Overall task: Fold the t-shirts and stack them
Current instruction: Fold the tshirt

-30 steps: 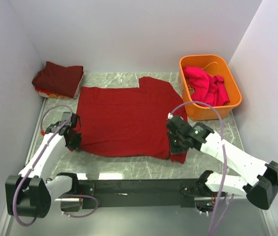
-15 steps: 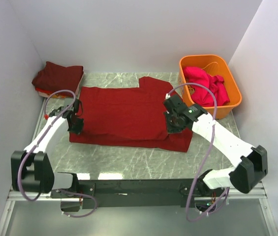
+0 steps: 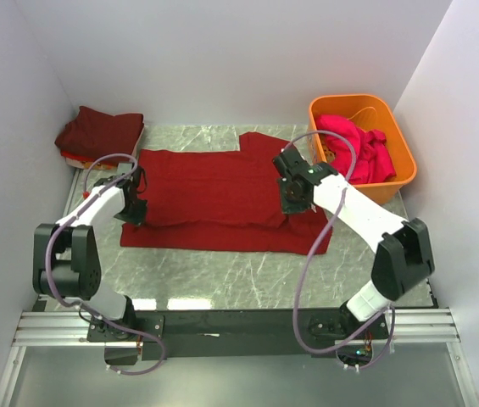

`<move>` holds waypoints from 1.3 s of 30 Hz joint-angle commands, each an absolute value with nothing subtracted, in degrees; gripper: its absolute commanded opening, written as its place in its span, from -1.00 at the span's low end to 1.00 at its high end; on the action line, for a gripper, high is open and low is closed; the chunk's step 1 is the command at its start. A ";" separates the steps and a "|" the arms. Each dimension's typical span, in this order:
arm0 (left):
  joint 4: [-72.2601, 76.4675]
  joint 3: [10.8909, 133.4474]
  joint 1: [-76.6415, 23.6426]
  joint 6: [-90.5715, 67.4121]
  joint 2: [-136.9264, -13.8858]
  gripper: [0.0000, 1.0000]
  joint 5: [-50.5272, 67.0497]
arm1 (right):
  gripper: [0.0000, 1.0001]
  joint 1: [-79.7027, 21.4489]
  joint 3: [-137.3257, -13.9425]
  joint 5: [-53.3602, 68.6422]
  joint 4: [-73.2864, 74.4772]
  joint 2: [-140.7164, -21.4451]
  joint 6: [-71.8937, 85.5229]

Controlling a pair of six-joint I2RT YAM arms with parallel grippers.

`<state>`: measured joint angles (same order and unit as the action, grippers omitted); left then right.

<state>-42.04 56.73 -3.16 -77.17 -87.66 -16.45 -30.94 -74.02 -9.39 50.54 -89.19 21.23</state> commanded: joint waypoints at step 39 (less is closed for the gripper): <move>-23.46 48.78 -1.32 -62.40 -86.66 0.99 -11.60 | 0.70 -26.54 -68.72 13.27 18.11 -103.79 23.46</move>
<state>-25.41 49.01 -1.37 -64.16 -85.78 -10.79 -26.72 -64.82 11.20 22.35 -102.59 22.13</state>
